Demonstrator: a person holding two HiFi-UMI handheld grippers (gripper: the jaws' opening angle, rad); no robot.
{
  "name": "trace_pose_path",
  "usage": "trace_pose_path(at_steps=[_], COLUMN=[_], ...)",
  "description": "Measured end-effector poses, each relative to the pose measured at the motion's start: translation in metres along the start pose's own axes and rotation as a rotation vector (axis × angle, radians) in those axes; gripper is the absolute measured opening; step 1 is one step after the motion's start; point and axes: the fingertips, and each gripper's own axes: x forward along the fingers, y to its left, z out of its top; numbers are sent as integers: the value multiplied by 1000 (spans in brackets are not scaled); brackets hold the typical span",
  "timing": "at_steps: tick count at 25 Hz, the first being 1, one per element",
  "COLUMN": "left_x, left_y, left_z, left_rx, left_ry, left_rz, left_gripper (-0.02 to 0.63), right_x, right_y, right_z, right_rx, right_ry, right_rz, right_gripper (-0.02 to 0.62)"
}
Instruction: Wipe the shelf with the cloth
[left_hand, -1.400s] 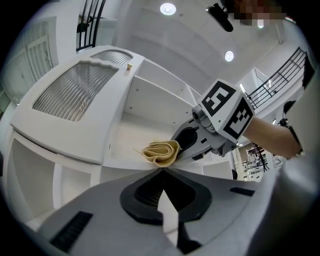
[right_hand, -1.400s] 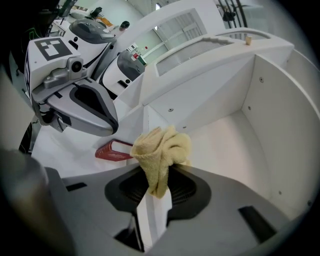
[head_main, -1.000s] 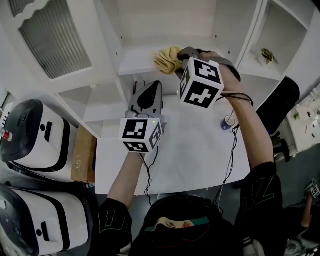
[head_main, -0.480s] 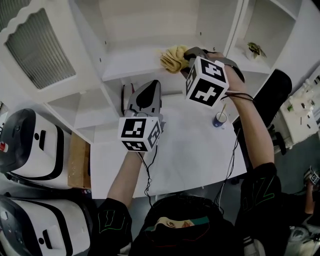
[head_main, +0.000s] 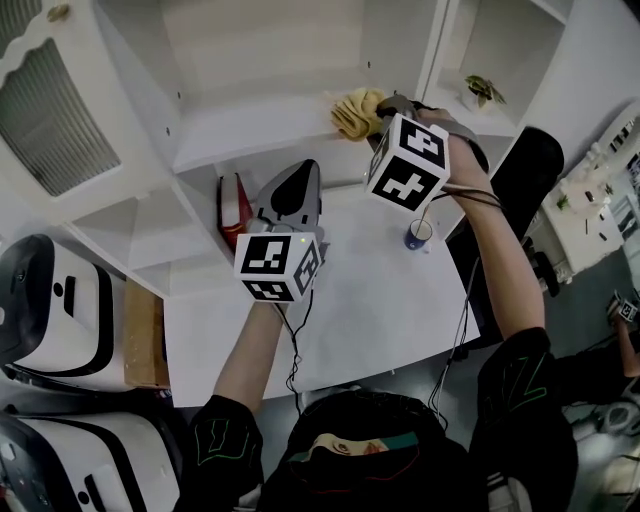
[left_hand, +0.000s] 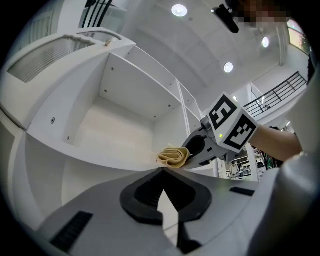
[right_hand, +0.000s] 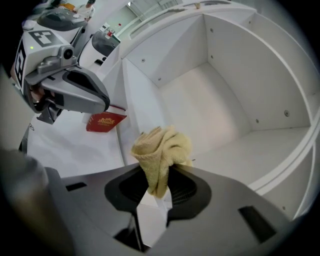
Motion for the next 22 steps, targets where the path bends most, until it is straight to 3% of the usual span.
trace_pose_path(at_steps=[5, 11, 18, 22], left_x=[7, 3, -9, -17], left_y=[-16, -20, -14, -20], left_z=[-4, -17, -30, -28], left_rx=[-14, -41, -73, -12], left_ry=[4, 25, 45, 49], left_rz=[-21, -2, 39, 64], left_gripper=[0, 0, 0, 0], right_x=[0, -6, -16, -25], right_y=[-9, -4, 1, 12], right_z=[-31, -39, -54, -69], right_rx=[6, -16, 46, 104], right_ry=[77, 55, 23, -10], right_rz=[-57, -123, -158, -141], right_gripper=[107, 107, 107, 109])
